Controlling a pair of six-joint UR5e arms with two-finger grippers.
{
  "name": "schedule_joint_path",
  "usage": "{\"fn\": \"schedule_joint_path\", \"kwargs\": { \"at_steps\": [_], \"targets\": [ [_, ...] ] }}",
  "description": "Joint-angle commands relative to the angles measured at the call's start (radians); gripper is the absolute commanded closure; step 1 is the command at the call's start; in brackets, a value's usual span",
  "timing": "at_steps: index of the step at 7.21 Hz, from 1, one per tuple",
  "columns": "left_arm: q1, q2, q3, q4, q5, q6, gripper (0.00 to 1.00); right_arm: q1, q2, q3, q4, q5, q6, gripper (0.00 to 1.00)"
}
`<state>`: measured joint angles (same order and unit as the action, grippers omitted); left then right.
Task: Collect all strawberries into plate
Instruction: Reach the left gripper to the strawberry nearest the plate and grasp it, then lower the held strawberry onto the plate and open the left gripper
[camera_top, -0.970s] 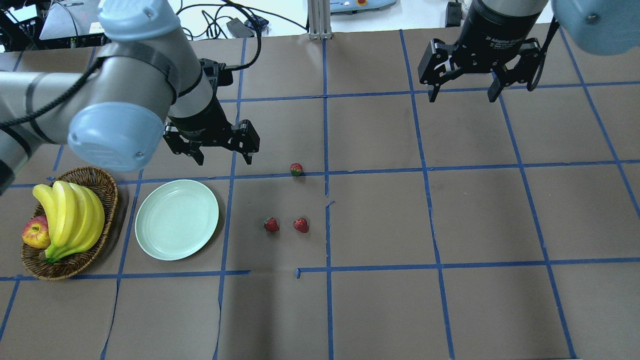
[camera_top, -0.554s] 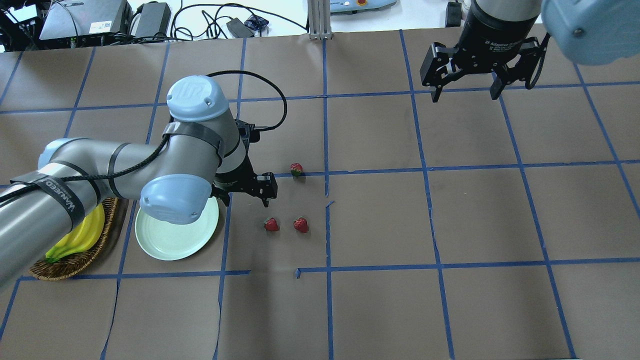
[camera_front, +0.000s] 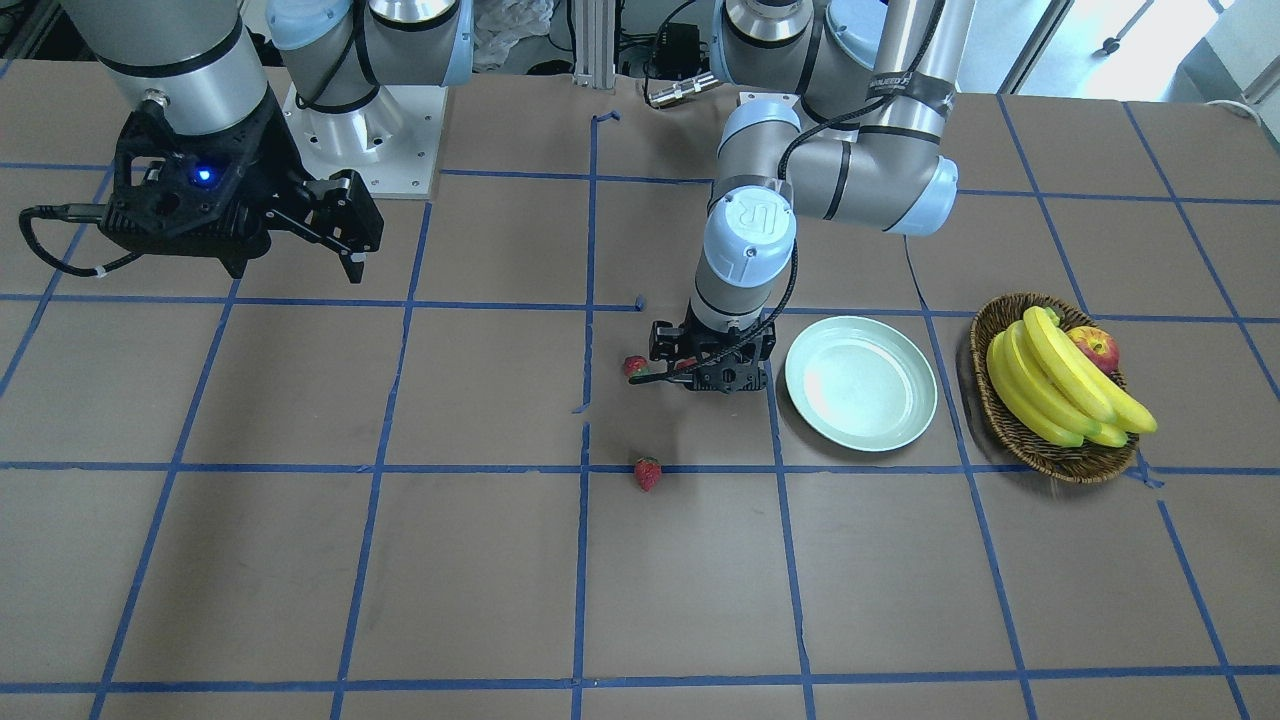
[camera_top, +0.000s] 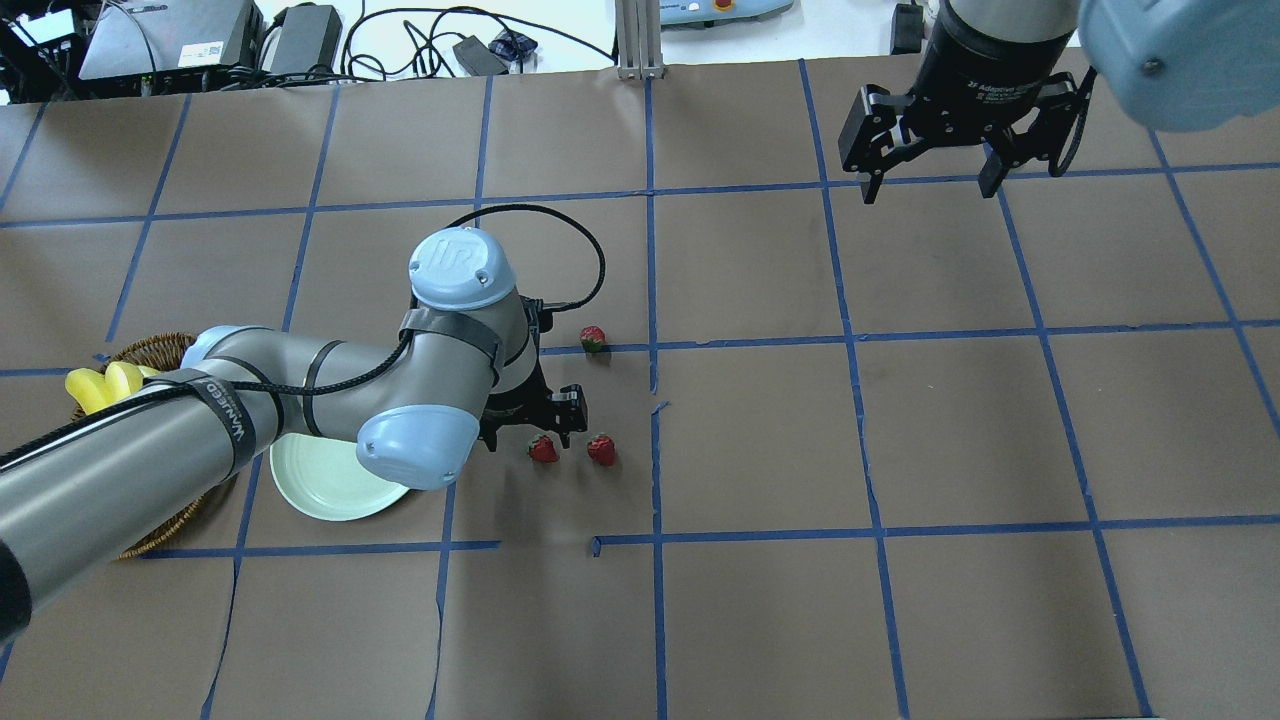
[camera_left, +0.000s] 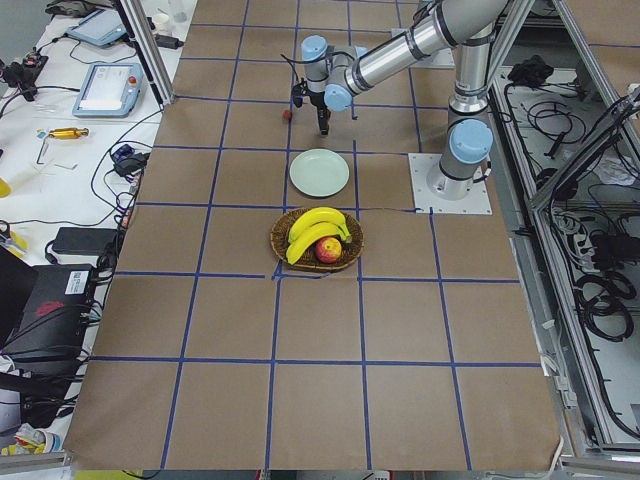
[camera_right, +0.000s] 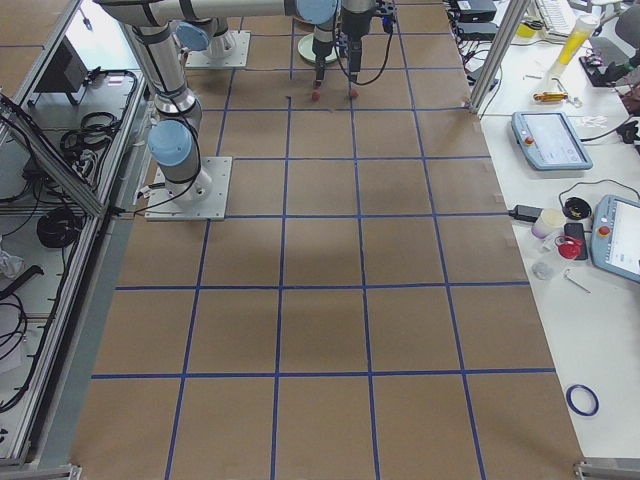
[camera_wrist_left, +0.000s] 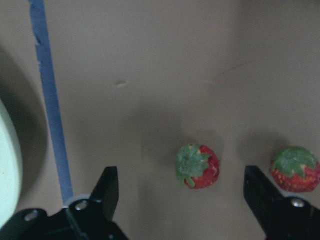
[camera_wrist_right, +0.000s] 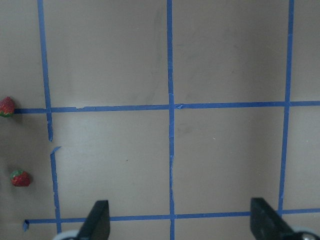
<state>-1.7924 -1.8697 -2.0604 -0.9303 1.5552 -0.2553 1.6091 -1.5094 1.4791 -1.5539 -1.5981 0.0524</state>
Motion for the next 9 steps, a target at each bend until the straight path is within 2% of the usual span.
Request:
{"fn": "schedule_joint_path", "kwargs": {
  "at_steps": [1, 2, 3, 5, 6, 7, 9],
  "targets": [
    [-0.012, -0.035, 0.002, 0.013, -0.007, -0.021, 0.43, 0.000, 0.000, 0.000, 0.000, 0.004, 0.004, 0.00],
    [-0.012, -0.033, 0.005, 0.013, -0.007, -0.021, 0.97, 0.000, 0.000, 0.000, 0.000, 0.004, 0.004, 0.00],
    [-0.010, -0.032, 0.012, 0.013, -0.007, -0.018, 1.00, 0.000, 0.000, 0.000, 0.000, 0.006, 0.004, 0.00],
    [0.002, 0.000, 0.054, -0.011, 0.008, 0.010, 1.00, 0.002, 0.000, 0.000, 0.000, 0.009, 0.006, 0.00],
    [0.051, 0.019, 0.056, -0.057, 0.058, 0.109, 1.00, 0.002, 0.000, 0.000, 0.000, 0.007, 0.006, 0.00],
    [0.152, 0.045, 0.051, -0.102, 0.095, 0.202, 1.00, 0.002, 0.000, 0.000, 0.000, 0.009, 0.006, 0.00],
    [0.316, 0.070, 0.043, -0.117, 0.097, 0.432, 1.00, 0.002, 0.000, 0.000, 0.002, 0.009, 0.007, 0.00]
  ]
}}
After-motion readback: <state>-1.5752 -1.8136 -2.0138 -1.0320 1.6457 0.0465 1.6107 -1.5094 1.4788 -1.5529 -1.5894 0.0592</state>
